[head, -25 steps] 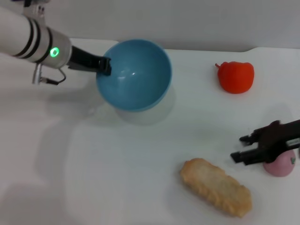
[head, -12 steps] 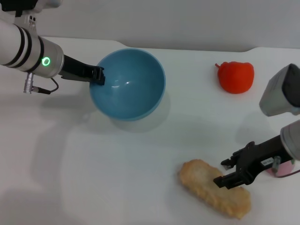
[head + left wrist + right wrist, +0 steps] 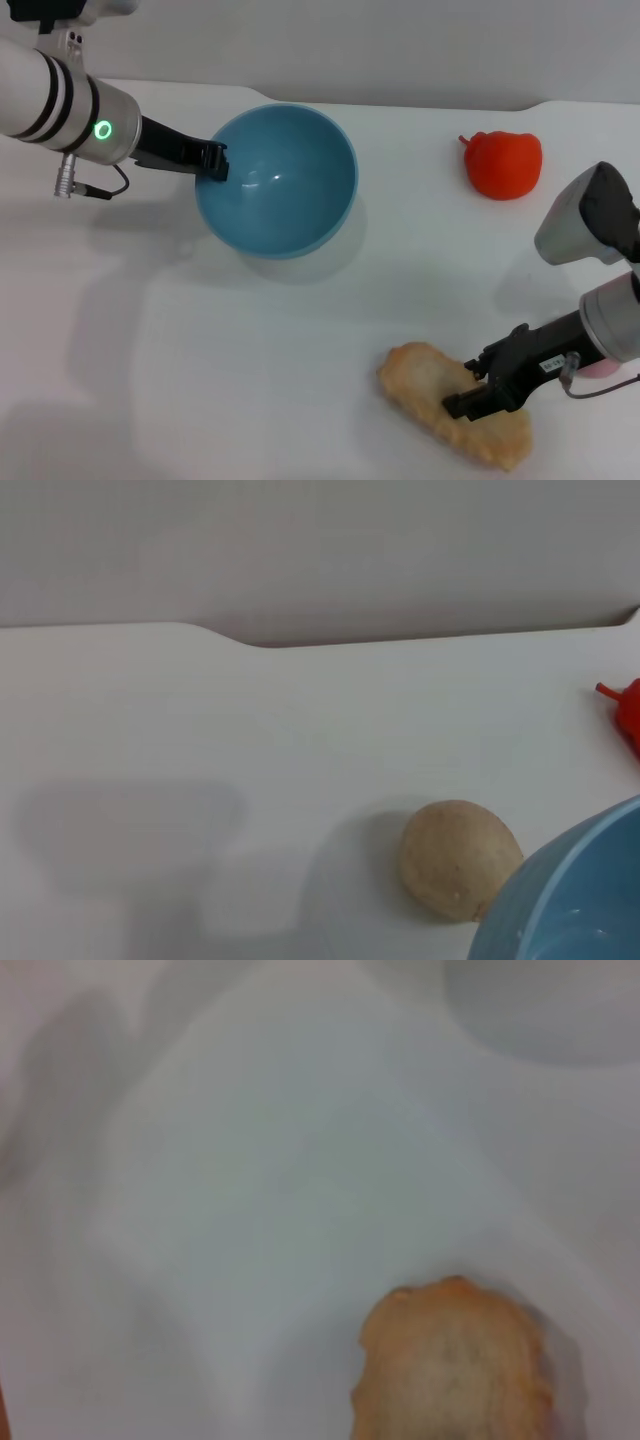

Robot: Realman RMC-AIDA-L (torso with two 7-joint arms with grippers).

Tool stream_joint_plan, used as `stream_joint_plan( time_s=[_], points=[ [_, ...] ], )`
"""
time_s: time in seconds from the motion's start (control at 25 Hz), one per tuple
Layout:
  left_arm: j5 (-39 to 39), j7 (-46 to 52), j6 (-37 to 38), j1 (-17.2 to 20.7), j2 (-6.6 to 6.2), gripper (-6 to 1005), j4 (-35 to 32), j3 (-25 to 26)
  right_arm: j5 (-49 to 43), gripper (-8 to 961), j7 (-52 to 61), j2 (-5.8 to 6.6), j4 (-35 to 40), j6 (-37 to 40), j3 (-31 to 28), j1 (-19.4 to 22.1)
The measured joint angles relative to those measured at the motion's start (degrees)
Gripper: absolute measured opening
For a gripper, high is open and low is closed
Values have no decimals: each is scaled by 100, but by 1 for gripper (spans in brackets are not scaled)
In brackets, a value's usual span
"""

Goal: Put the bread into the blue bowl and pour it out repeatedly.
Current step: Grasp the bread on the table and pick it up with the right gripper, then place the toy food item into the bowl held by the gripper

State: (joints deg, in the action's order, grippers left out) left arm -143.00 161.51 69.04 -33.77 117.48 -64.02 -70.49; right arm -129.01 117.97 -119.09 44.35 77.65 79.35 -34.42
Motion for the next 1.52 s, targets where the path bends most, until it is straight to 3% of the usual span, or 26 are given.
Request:
stream_joint_plan(
  time_s=[0.16, 0.56, 0.92, 1.2, 1.36, 1.52],
  points=[
    [0, -2, 6, -7, 9, 20, -2, -12, 8, 605, 12, 0, -89, -137, 46, -27],
    [0, -11, 23, -7, 12, 20, -5, -33, 46, 410, -3, 38, 98, -195, -166, 169],
    [0, -14, 32, -104, 25, 21, 134, -399, 866, 334, -798, 84, 543, 573, -1903, 745],
    [65, 33, -7, -382, 61, 21, 517, -962, 2053, 306, -1588, 142, 808, 1393, -3147, 1102],
    [540, 24, -288, -648, 94, 20, 972, -1583, 3038, 269, -2117, 114, 933, 1651, -3301, 1174],
    [1210, -12, -514, -864, 99, 21, 1193, -2232, 3265, 223, -2453, 71, 877, 1678, -3205, 963]
  ],
)
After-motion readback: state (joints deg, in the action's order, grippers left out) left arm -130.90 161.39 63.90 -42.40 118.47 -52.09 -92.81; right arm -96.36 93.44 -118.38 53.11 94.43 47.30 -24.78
